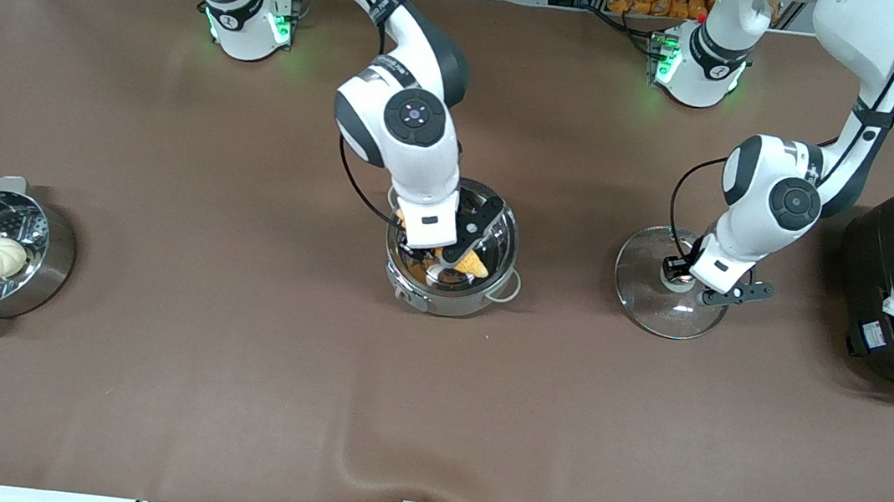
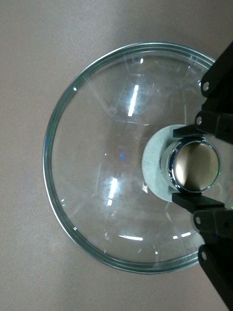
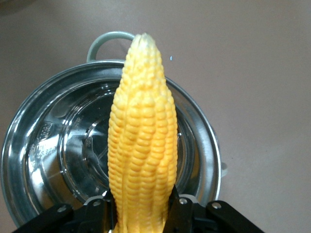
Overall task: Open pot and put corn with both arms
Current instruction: 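Lower the lid with the left gripper while the right gripper carries corn into the pot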
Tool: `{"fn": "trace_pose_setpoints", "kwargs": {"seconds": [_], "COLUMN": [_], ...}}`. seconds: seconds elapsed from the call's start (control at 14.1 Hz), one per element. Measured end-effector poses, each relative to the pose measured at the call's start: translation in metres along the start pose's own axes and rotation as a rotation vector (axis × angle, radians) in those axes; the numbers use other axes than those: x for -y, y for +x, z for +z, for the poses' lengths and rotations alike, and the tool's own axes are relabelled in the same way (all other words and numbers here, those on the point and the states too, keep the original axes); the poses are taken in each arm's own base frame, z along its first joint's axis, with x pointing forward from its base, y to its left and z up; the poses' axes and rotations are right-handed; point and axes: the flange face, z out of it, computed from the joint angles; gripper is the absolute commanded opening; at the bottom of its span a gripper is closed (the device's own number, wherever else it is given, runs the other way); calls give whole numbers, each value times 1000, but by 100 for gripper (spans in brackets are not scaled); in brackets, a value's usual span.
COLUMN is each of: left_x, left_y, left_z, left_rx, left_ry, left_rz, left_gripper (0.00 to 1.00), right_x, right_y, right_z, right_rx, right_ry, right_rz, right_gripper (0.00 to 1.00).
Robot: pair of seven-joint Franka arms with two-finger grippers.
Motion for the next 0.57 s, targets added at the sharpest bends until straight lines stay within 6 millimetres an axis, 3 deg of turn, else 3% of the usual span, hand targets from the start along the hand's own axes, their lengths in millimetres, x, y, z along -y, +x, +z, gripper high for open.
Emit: {"fn": "trace_pose_setpoints", "kwargs": {"seconds": [0.14, 0.21, 0.28, 0.43, 0.57], "left_x": [-4, -11, -22, -52, -70], "left_y": [8, 17, 28, 51, 62], "left_z": [-11, -28, -58, -150, -246], "left_rx": [-12, 3, 26, 47, 26], "left_ry": [-5, 0, 8, 13, 3], "left_rz": [2, 8, 19, 51, 72], "left_gripper": [100, 100, 100, 100, 100], "right_x": [9, 13, 16, 14, -3], "right_y": [1, 2, 2, -1, -9], "right_z": [9, 14, 16, 18, 11], "right_rx": [13, 20, 25, 59, 108], "right_ry": [2, 1, -8, -21, -32], "right_rz": [29, 31, 27, 31, 56], "right_gripper": [100, 100, 100, 100, 100]}}
